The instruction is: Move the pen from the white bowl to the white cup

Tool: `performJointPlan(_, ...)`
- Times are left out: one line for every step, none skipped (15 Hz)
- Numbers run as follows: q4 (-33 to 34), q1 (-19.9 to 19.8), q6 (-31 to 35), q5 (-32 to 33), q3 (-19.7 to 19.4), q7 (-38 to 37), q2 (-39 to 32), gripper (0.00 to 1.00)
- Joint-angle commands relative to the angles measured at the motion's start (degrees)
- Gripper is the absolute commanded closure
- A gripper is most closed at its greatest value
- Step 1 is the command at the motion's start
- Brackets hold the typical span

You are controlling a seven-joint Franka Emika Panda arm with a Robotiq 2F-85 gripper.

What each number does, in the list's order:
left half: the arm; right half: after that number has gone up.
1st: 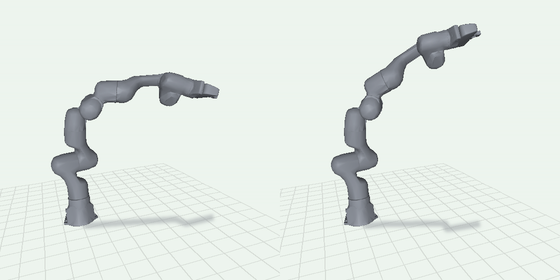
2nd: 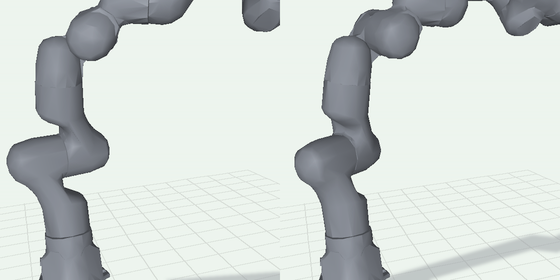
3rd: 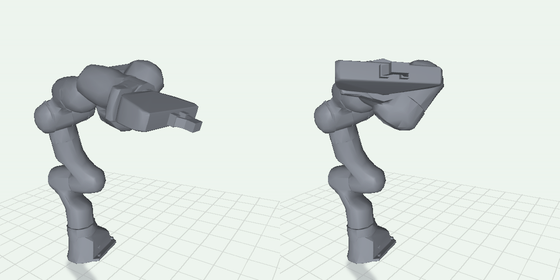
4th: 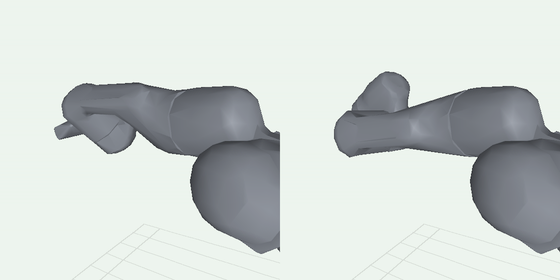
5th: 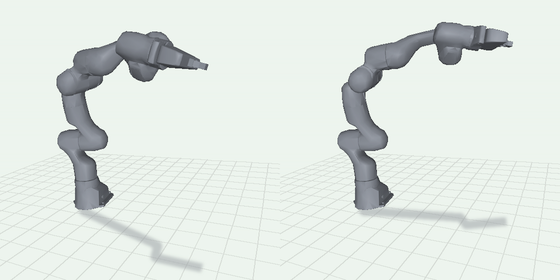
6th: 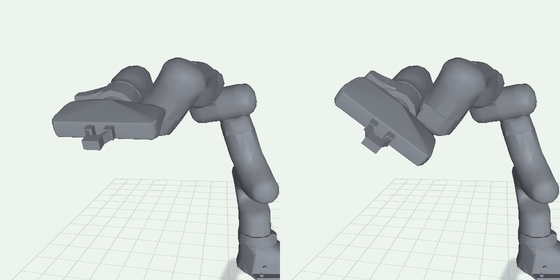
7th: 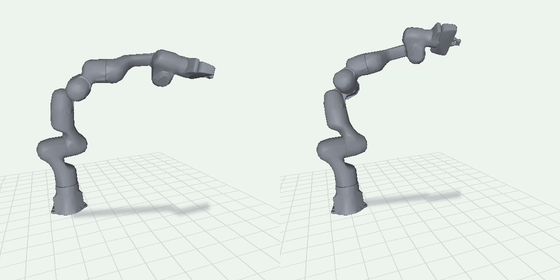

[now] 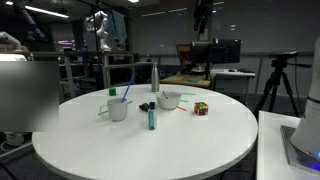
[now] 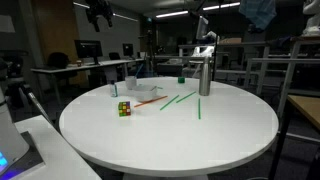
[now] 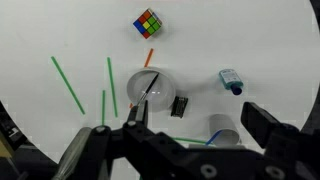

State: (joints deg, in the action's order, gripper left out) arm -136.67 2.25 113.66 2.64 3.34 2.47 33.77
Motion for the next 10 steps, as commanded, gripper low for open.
performJointPlan(0.1, 0.4, -0.1, 0.2, -0.3, -0.2, 0.0, 0.00)
performJointPlan(0.3, -0.3, 1.5, 2.2, 0.7, -0.9, -1.1, 0.00)
performJointPlan(1.0, -0.1, 1.7, 2.4, 0.6, -0.2, -2.8, 0.00)
performJointPlan(1.3, -0.4, 3.0, 3.9, 1.0, -0.6, -4.6, 0.00)
performJointPlan(1.6, -0.7, 3.9, 4.8, 1.1, -0.9, -6.2, 0.00)
performJointPlan(2.3, -0.8, 4.8, 4.8, 0.8, -1.4, -8.5, 0.00)
performJointPlan(3.0, -0.9, 5.5, 5.0, 0.6, -1.9, -10.7, 0.00)
performJointPlan(3.6, -1.0, 6.2, 4.9, 0.2, -1.8, -13.0, 0.00)
performJointPlan(4.6, -1.2, 6.7, 4.5, -0.1, -1.7, -15.4, 0.00)
performJointPlan(5.5, -1.4, 7.1, 3.8, -0.5, -2.1, -18.0, 0.00)
